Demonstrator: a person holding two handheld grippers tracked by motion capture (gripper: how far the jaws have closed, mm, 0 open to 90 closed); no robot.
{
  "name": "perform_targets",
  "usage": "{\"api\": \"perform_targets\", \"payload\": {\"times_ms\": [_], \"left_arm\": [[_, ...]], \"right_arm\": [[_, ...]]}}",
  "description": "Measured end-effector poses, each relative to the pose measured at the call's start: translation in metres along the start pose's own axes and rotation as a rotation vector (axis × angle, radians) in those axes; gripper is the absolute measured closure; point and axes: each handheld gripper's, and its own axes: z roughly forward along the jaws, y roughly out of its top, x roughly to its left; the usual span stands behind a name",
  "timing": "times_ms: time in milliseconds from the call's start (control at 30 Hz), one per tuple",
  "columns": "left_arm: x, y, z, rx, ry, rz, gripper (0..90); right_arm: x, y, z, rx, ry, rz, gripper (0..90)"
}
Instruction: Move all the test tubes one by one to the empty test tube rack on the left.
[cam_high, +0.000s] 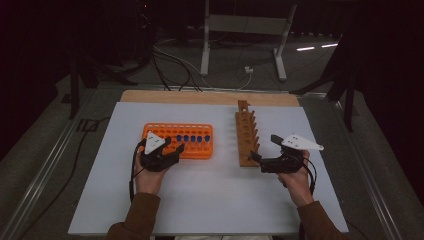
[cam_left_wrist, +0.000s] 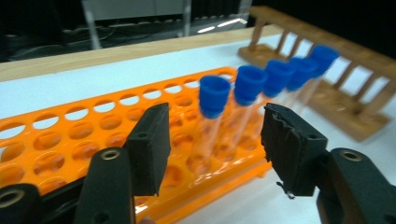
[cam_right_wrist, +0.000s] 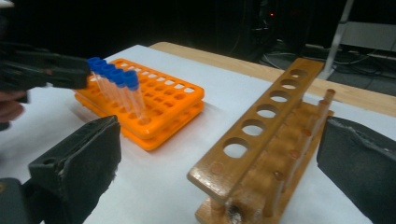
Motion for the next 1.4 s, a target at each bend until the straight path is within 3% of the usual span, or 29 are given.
{"api": "perform_targets", "payload": {"times_ms": [67,233,500,800,1100,1300,1400], "left_arm": [[-0.001,0.003,-0.007,-0.028,-0.001,0.006,40.2],[-0.002,0.008,-0.026,-0.081,-0.001,0.027,23.1],[0.001,0.008,-0.053,-0.105,0.008,0.051,2.1],[0.011,-0.001,-0.076,-0.155,0.026,0.032,0.8],[0.017,-0.015,-0.089,-0.167,0.074,0.015,0.8],[0.023,-0.015,-0.103,-0.212,0.095,-0.006,0.8],[0.025,-0.016,-0.106,-0.212,0.102,-0.006,0.8]], "right_arm": [[-0.001,0.0,-0.002,-0.003,-0.002,-0.002,0.4],[-0.004,-0.003,-0.007,-0.011,-0.012,-0.001,0.4],[-0.011,-0.014,-0.017,-0.019,-0.028,0.009,0.4],[-0.016,-0.027,-0.03,-0.051,-0.042,0.025,0.4],[-0.02,-0.038,-0.044,-0.066,-0.068,0.025,0.4],[-0.027,-0.045,-0.052,-0.084,-0.095,0.041,0.3],[-0.028,-0.046,-0.054,-0.086,-0.102,0.046,0.4]]}}
